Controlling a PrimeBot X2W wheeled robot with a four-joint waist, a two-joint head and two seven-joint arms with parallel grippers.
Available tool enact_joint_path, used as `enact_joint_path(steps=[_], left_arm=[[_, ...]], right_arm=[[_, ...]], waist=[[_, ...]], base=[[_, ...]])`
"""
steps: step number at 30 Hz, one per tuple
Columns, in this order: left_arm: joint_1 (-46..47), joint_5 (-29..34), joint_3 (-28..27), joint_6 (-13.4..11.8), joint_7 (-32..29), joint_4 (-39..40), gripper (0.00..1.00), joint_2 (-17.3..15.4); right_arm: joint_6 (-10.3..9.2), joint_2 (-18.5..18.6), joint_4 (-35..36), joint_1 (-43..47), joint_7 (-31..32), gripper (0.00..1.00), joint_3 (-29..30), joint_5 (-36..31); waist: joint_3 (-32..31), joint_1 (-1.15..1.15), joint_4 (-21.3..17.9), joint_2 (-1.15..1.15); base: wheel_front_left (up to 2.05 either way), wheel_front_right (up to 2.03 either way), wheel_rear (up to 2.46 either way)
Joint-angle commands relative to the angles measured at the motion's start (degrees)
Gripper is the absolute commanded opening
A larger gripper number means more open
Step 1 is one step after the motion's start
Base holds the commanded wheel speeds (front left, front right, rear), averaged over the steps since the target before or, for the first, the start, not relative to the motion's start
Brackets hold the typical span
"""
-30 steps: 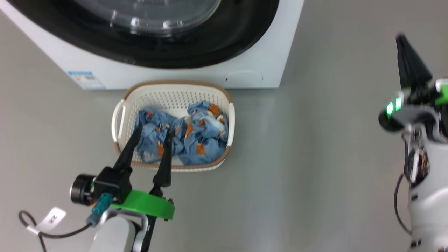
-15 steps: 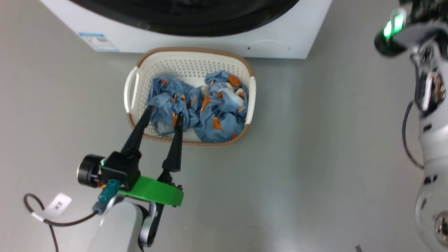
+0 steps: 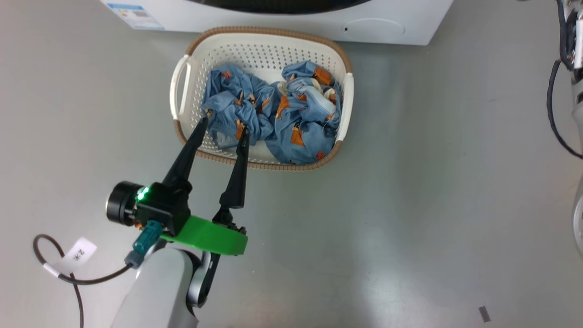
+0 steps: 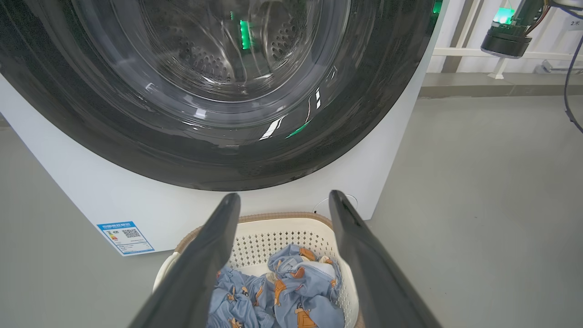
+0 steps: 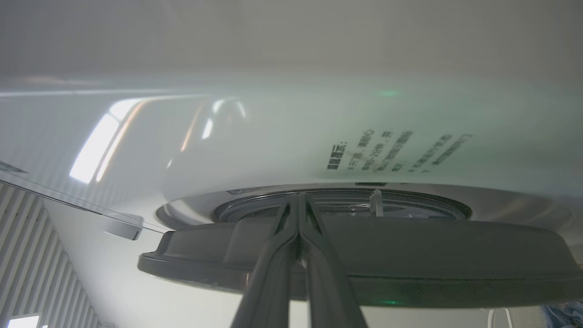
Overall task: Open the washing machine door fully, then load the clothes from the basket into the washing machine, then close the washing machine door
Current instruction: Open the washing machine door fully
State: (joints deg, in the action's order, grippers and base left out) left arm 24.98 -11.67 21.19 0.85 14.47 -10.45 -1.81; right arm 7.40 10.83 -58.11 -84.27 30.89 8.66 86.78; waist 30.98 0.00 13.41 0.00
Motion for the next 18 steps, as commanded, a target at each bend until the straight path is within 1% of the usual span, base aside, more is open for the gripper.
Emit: enact_joint_path(steps=[1,8,18], left_arm=[[1.05,0.27,-1.39,0.14,0.52,1.68,1.00,-1.10],[1.83,-0.58,-0.65,-0.31,0.52,1.71,1.00,-1.08],[2.07,-1.02,-0.25,-1.09,0.52,2.16,1.00,-1.08]], right_arm=[[0.09,-1.13,0.58,-2.20,0.57,0.00,-0.85,-1.10],[0.09,-1.20,-2.17,-5.36,1.92,0.00,-2.48,-2.82],[0.09,-1.03,-3.34,-5.84,5.16,0.00,-3.80,-3.91]], waist=[[0.88,0.00,0.63,0.00],[1.51,0.00,1.33,0.00],[1.93,0.00,1.70,0.00]], base=[[0.00,0.00,0.00],[0.00,0.00,0.00],[0.00,0.00,0.00]])
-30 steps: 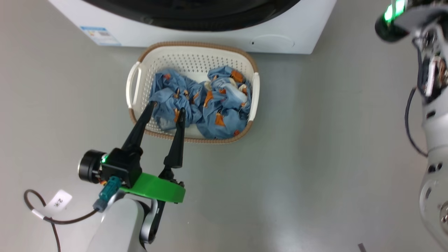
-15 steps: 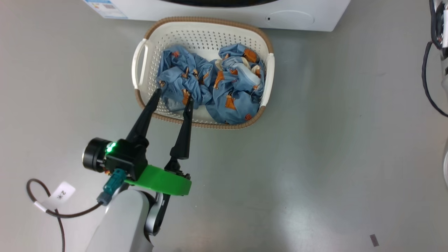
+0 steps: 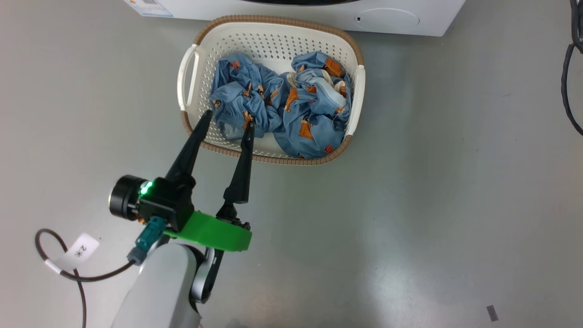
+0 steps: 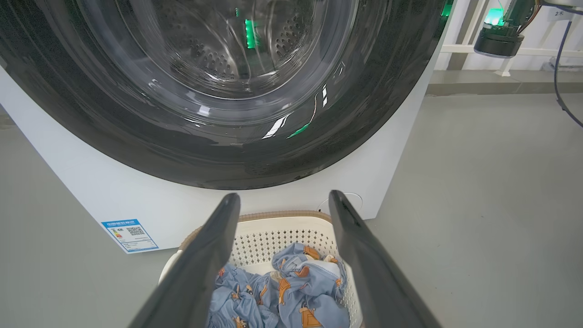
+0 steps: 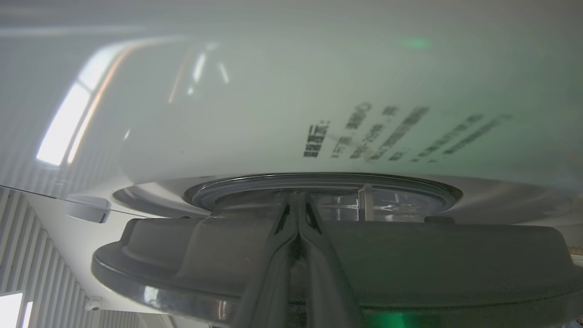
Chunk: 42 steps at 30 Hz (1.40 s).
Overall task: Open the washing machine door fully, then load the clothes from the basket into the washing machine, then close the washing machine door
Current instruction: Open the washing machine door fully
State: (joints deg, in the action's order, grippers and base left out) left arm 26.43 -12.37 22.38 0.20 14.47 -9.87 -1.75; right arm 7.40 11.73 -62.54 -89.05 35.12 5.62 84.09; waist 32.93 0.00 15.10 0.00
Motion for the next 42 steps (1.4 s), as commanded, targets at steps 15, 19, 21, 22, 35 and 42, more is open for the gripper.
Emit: enact_joint_path(steps=[15,19,21,22,35,42], left_arm=[[0.20,-0.55,-1.68,-0.80,0.52,1.46,1.00,-1.13],[-0.04,-0.34,-1.95,-0.95,0.52,1.47,1.00,-1.13],[-0.17,-0.21,-2.04,-0.99,0.52,1.46,1.00,-1.13],[-0.24,-0.16,-2.06,-1.00,0.52,1.42,1.00,-1.13],[-2.86,-0.34,-1.99,-0.99,0.52,0.91,1.00,-1.13],[-5.29,-0.44,-2.40,-0.35,0.52,-0.29,1.00,-1.13]], right_arm=[[0.09,-2.64,8.12,5.17,7.87,0.00,-2.76,-1.71],[0.09,-4.05,12.13,8.09,10.05,0.00,-3.57,-1.58],[0.09,-4.54,14.06,9.96,11.00,0.00,-3.89,-1.55],[0.09,-4.76,15.04,10.94,11.38,0.00,-4.00,-1.53],[0.09,-7.71,29.52,27.03,12.18,0.00,-3.69,-1.15],[0.09,-8.75,34.92,37.67,6.85,0.00,-4.65,-1.98]], waist=[[-0.82,0.00,-0.54,0.00],[-1.40,0.00,-0.99,0.00],[-1.86,0.00,-1.10,0.00],[-2.07,0.00,-1.13,0.00],[-6.29,0.00,-1.26,0.00],[-10.21,0.00,-1.43,0.00]], base=[[0.00,0.00,0.00],[0.00,0.00,0.00],[0.00,0.00,0.00],[0.00,0.00,0.00],[0.00,0.00,0.00],[0.00,0.00,0.00]])
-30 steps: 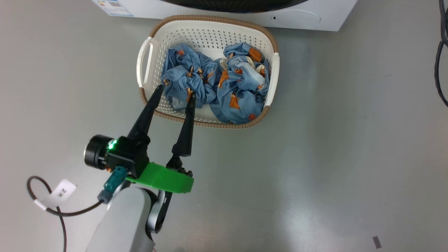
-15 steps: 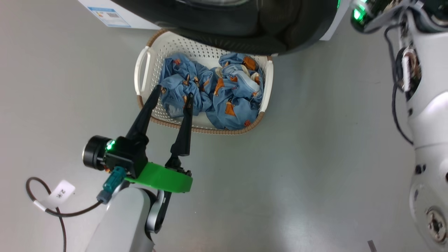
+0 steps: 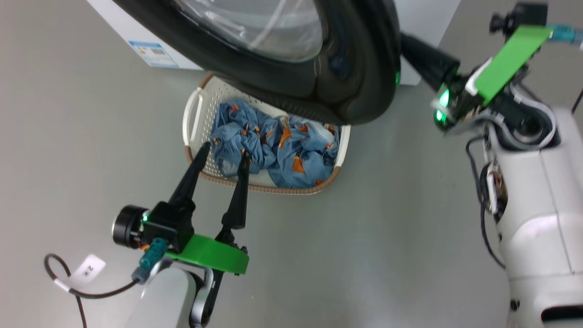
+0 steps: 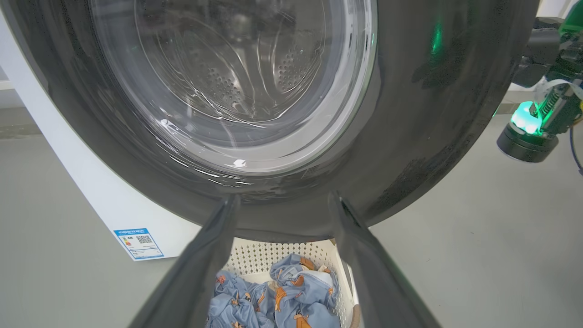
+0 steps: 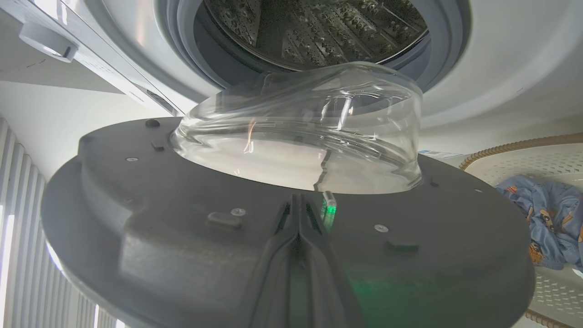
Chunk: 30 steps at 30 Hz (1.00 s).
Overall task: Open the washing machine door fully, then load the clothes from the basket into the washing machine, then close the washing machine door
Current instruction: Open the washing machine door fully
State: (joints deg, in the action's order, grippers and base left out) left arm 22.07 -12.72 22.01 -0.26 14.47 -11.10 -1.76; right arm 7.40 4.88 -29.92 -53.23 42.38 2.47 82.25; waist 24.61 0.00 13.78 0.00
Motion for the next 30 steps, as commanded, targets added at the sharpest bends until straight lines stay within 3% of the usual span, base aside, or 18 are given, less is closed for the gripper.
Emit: enact_joint_path(steps=[1,11,30], left_arm=[[-1.22,-0.12,-2.03,0.23,0.52,0.75,1.00,-1.12],[-3.92,0.37,-2.13,1.61,0.52,-1.27,1.00,-1.12],[-7.22,1.16,-2.59,3.81,0.52,-3.82,1.00,-1.11]], right_arm=[[0.09,-1.94,2.79,3.17,-0.78,0.00,-2.16,0.57],[0.09,-1.99,4.05,11.45,-7.62,0.00,-13.06,8.98],[0.09,-2.00,2.59,15.86,-17.41,0.00,-28.98,18.49]], waist=[[-2.47,0.00,-0.08,0.00],[-8.29,0.00,-0.04,0.00],[-15.14,0.00,0.83,0.00]], base=[[0.00,0.00,0.00],[0.00,0.00,0.00],[0.00,0.00,0.00]])
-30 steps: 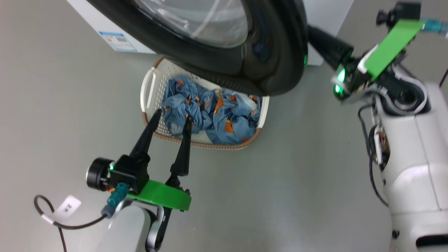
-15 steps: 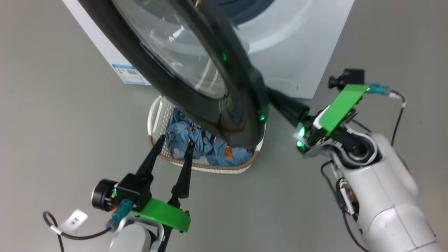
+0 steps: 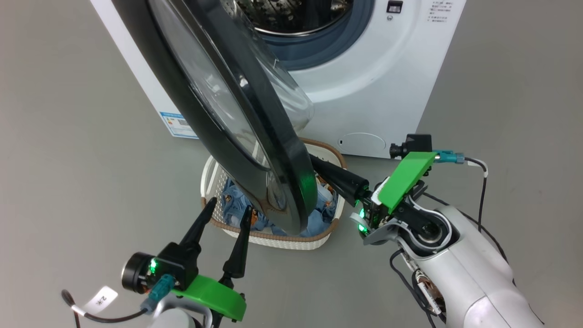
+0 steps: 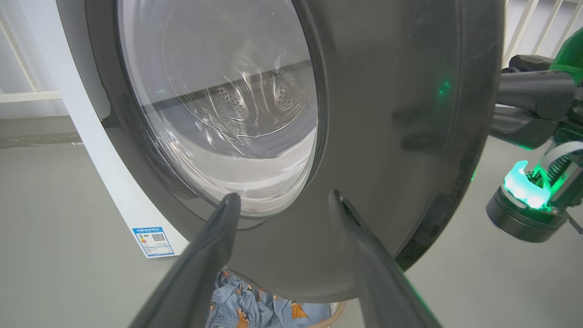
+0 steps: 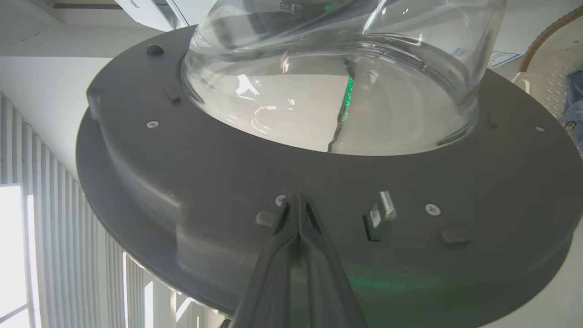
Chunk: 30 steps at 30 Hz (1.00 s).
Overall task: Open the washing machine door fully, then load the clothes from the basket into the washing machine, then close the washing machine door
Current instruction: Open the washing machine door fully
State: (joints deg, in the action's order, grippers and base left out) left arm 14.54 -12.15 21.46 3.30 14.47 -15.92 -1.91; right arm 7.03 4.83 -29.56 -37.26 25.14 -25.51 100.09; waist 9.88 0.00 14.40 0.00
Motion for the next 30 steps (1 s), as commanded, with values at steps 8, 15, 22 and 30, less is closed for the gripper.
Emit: enact_joint_path(steps=[8,15,22,30], left_arm=[[-0.13,0.57,-2.27,0.36,0.52,0.67,1.00,-0.97],[-0.19,0.61,-2.71,0.34,0.52,0.55,1.00,-0.97],[-0.51,0.56,-3.29,0.29,0.52,0.44,1.00,-0.97],[-1.06,0.68,-3.94,0.26,0.52,0.11,1.00,-1.00]], right_arm=[[0.46,-1.94,0.77,-0.23,-3.13,0.00,-4.16,4.21],[0.46,-0.58,0.83,-0.03,-6.05,0.00,-4.92,6.58],[0.46,2.97,5.97,3.55,-10.99,0.00,-3.53,8.46],[0.46,8.20,16.08,11.63,-18.94,0.17,-0.32,8.27]], waist=[[-1.72,0.00,0.01,0.00],[-2.07,0.00,-0.54,0.00],[-2.63,0.00,-1.30,0.00],[-3.70,0.00,-2.90,0.00]], base=[[0.00,0.00,0.00],[0.00,0.00,0.00],[0.00,0.00,0.00],[0.00,0.00,0.00]])
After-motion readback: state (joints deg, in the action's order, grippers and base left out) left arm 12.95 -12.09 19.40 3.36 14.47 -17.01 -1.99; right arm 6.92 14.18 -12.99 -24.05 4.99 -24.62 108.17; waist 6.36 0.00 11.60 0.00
